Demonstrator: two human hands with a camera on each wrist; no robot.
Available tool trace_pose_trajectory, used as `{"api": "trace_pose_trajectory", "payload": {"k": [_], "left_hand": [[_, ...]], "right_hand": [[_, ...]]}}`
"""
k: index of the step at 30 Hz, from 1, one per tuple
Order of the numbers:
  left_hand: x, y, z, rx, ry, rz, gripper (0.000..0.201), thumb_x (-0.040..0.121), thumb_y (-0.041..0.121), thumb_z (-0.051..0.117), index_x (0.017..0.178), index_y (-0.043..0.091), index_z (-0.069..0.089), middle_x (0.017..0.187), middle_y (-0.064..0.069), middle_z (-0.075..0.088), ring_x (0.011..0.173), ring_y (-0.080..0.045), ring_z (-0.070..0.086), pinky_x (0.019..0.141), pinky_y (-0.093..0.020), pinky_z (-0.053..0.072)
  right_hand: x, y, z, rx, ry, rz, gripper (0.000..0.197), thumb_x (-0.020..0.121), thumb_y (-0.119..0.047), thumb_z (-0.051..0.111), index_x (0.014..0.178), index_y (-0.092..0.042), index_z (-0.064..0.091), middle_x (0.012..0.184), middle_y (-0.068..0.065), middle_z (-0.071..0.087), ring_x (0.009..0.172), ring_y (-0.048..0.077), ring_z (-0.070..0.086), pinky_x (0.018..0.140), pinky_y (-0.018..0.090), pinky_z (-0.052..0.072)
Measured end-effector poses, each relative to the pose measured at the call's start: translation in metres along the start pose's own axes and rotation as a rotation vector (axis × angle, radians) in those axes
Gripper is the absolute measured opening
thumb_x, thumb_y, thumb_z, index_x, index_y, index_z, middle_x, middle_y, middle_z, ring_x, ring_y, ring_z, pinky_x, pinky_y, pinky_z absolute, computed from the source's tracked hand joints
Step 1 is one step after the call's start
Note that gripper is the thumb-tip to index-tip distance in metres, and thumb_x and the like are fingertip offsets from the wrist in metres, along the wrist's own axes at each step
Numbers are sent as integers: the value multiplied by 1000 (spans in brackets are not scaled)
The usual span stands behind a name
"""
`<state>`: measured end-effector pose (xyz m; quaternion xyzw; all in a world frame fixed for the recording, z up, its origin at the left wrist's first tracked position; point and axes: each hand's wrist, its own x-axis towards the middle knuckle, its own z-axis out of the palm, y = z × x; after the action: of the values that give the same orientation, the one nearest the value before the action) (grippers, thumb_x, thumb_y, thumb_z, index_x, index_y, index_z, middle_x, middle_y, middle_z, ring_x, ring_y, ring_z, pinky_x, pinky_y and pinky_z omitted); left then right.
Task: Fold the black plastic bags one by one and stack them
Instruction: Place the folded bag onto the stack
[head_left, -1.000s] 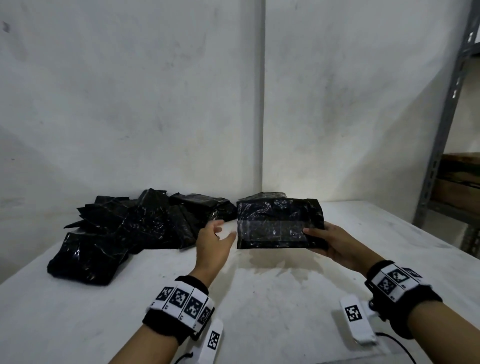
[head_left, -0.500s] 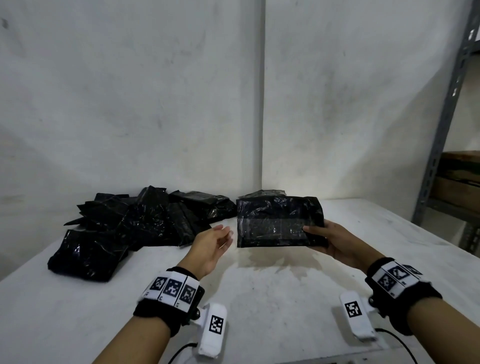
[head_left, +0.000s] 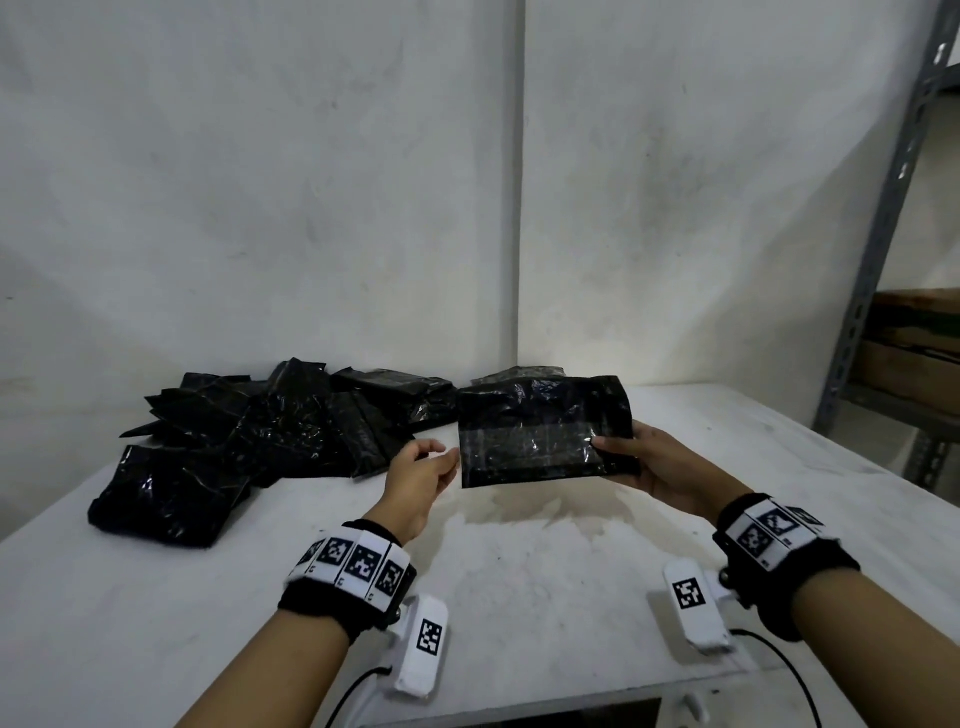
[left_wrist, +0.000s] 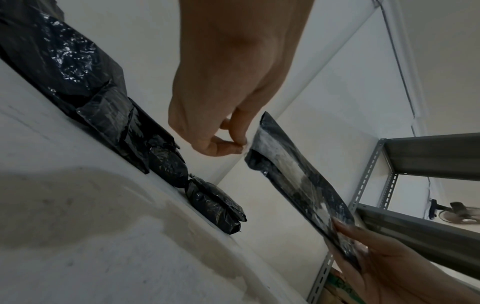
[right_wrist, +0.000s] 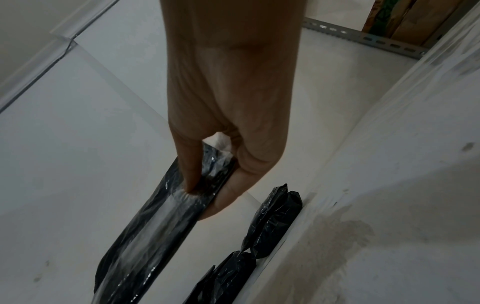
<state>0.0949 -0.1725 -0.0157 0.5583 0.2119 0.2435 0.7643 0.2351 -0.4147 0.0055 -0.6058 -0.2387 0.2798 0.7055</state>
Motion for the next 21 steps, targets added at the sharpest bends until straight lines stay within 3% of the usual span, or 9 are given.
{"api": "trace_pose_trajectory", "payload": {"k": [2,7,10,15,18,21], "left_hand": [[-1,1,2,35,-24,24,9,92,-5,54,94,4,56,90,-10,61,79,-15,59,78,-21,50],[0,3,5,61,-85,24,20,94,-4,52,111,-2,61,96,-11,67,84,-17,63,83,-24,51],[0,5,4,67,-99,7,20,94,-1,51,109,3,64,96,-8,69,84,-16,64,78,-23,51],[-7,9,7,22,-88,-25,21,96,11,47,89,10,67,88,-4,67,82,-16,60,78,-28,48],[-10,11,9,71,-112,8,12,92,21,59,92,13,68,84,0,70,77,-12,63,76,-25,48],[-11,11,11,114,-153,58,9,85,17,70,93,13,69,81,4,73,75,-10,66,70,-20,51]], "right_hand": [[1,0,1,-2,-1,0,33,91,-6,60,123,-9,59,112,6,70,97,16,67,77,24,58],[4,2,3,12,24,-1,27,91,-5,60,118,-9,60,105,5,71,90,14,69,71,22,58],[6,4,3,5,46,0,31,91,-6,61,122,-8,58,108,6,71,91,15,69,72,23,58],[7,7,4,-18,61,-9,34,90,-7,62,124,-11,58,109,3,71,92,13,69,72,23,57],[6,6,6,-27,63,-14,33,91,-6,62,123,-11,58,104,1,72,89,11,70,69,22,57],[6,6,7,-26,59,-19,30,91,-6,61,120,-12,58,103,0,73,88,10,71,68,21,56]]}}
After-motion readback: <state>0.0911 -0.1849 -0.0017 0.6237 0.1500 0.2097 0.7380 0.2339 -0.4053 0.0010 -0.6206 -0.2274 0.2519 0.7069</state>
